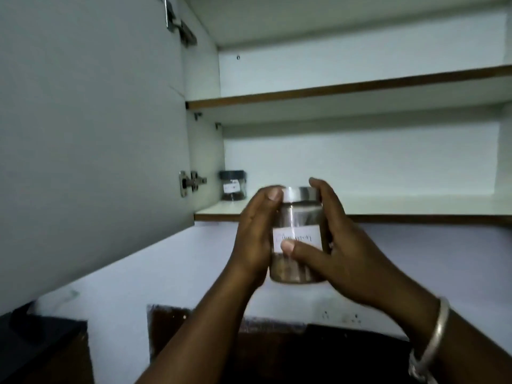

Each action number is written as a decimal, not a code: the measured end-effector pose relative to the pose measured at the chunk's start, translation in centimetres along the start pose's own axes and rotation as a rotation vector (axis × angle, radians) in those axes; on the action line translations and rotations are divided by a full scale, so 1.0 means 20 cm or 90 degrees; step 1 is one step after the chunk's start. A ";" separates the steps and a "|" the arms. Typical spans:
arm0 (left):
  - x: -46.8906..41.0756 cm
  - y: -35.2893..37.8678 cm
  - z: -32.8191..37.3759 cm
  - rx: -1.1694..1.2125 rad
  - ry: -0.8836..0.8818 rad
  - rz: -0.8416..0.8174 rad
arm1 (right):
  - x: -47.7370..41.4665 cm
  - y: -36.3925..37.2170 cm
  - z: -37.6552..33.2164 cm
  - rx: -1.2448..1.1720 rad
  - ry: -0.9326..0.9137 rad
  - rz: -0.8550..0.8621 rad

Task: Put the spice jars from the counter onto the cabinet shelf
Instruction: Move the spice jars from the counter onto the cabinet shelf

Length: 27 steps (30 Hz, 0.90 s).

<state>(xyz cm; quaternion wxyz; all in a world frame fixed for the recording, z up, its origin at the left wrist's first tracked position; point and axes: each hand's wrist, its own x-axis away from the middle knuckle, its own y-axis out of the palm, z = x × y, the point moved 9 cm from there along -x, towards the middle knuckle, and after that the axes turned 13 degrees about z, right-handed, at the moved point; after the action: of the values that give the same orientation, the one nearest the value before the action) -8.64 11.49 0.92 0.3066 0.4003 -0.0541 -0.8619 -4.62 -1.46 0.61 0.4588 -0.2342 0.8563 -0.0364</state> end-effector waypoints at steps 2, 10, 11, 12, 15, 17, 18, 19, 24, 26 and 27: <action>-0.24 0.00 0.05 -0.046 0.065 0.025 | -0.24 -0.01 -0.01 0.058 -0.031 0.015; -0.83 -0.34 -0.48 -0.990 0.147 0.004 | -1.13 0.29 0.49 0.147 0.087 0.013; -0.86 -0.37 -0.53 -0.982 0.142 -0.016 | -1.22 0.35 0.57 0.159 0.103 0.014; -0.86 -0.39 -0.56 -0.974 0.150 -0.022 | -1.29 0.40 0.64 0.172 0.117 0.018; -0.90 -0.40 -0.61 -0.974 0.191 -0.030 | -1.45 0.54 0.86 0.208 0.153 0.021; -0.91 -0.40 -0.62 -0.982 0.206 -0.029 | -1.53 0.63 0.99 0.258 0.171 0.010; -0.93 -0.41 -0.63 -0.983 0.213 -0.026 | -1.56 0.68 1.04 0.284 0.178 0.002; -0.94 -0.41 -0.63 -0.982 0.220 -0.026 | -1.60 0.72 1.09 0.297 0.183 -0.001; -0.96 -0.41 -0.66 -0.983 0.238 -0.027 | -1.68 0.86 1.21 0.333 0.228 -0.023; -0.96 -0.41 -0.67 -0.982 0.238 -0.029 | -1.71 0.87 1.23 0.353 0.229 -0.034; -0.96 -0.41 -0.66 -0.982 0.238 -0.029 | -1.72 0.87 1.23 0.365 0.223 -0.040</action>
<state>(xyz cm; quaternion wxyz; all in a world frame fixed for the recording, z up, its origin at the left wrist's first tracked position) 6.44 31.06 1.85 0.4837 0.2137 0.6190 -0.5807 24.87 32.73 8.14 0.3506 -0.1123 0.8695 -0.3292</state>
